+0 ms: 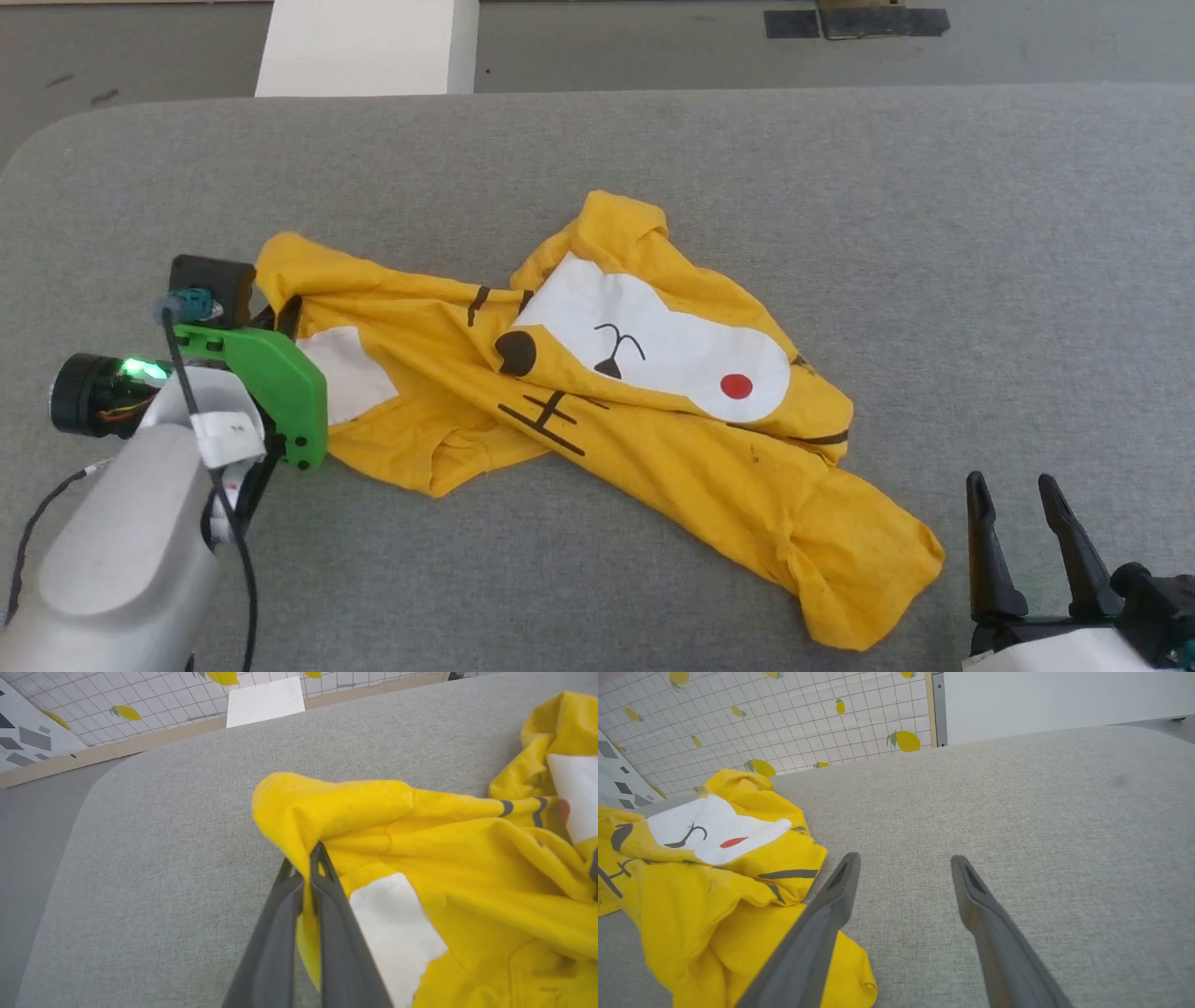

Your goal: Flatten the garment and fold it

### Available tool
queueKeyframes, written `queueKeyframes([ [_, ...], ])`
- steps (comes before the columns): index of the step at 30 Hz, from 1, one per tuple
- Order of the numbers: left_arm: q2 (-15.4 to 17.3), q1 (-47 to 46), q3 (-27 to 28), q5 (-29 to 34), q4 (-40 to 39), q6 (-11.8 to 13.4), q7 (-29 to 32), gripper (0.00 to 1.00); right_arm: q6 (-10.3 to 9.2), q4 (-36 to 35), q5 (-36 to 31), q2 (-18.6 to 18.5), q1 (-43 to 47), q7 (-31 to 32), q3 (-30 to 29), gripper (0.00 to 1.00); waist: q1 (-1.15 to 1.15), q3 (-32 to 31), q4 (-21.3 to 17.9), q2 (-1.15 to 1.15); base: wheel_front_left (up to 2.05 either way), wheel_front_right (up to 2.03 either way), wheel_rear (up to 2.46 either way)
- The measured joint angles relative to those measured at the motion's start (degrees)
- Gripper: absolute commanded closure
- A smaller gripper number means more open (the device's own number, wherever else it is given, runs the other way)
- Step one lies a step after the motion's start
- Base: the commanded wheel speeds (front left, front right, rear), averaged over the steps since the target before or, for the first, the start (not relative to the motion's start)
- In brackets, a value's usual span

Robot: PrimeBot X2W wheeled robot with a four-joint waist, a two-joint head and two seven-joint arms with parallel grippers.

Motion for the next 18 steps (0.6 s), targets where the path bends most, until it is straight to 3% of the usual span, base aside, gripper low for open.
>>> queueKeyframes([
  [3, -2.0, 0.2, -1.2, 0.3, 1.8, 1.3, 0.0, 1.00, 0.00, 0.0, -0.2, 0.0, 0.0, 0.1, 0.2, 0.00, 0.00, 0.3, 0.3, 0.00, 0.00, 0.00, 0.00],
  [4, -3.2, 0.4, -1.8, 0.2, 2.6, 1.5, 0.3, 0.94, 0.00, -0.1, -0.3, 0.0, 0.0, 0.3, 0.3, 0.00, 0.00, 0.5, 0.4, 0.00, 0.00, 0.00, 0.00],
  [5, -4.1, 0.6, -2.4, 0.2, 3.2, 1.6, 0.5, 0.64, 0.00, -0.1, -0.6, 0.0, 0.0, 0.3, 0.3, 0.00, 0.00, 0.6, 0.4, 0.00, 0.00, 0.00, 0.00],
  [6, -5.1, 0.8, -2.9, 0.1, 4.0, 1.6, 0.4, 0.15, 0.00, -0.2, -0.6, 0.0, -0.1, 0.3, 0.3, 0.00, 0.00, 0.7, 0.4, 0.00, 0.00, 0.00, 0.00],
  [7, -5.8, 0.9, -3.4, 0.1, 4.6, 1.6, 0.1, 0.00, 0.00, -0.2, -0.7, 0.0, -0.1, 0.4, 0.4, 0.00, 0.00, 0.8, 0.4, 0.00, 0.00, 0.00, 0.00],
  [13, -9.1, 1.1, -3.2, -1.2, 4.6, 1.4, -4.3, 0.00, 0.00, -0.3, -1.2, 0.0, -0.1, 0.9, 0.4, 0.00, 0.00, 0.3, 0.7, 0.00, 0.00, 0.00, 0.00],
  [18, -10.1, 3.5, -1.5, -1.6, -1.1, 1.8, -10.5, 0.00, 0.00, -0.7, -1.6, 0.0, 0.0, 1.7, 0.6, 0.00, 0.00, -0.6, 1.5, 0.00, 0.00, 0.00, 0.00],
])
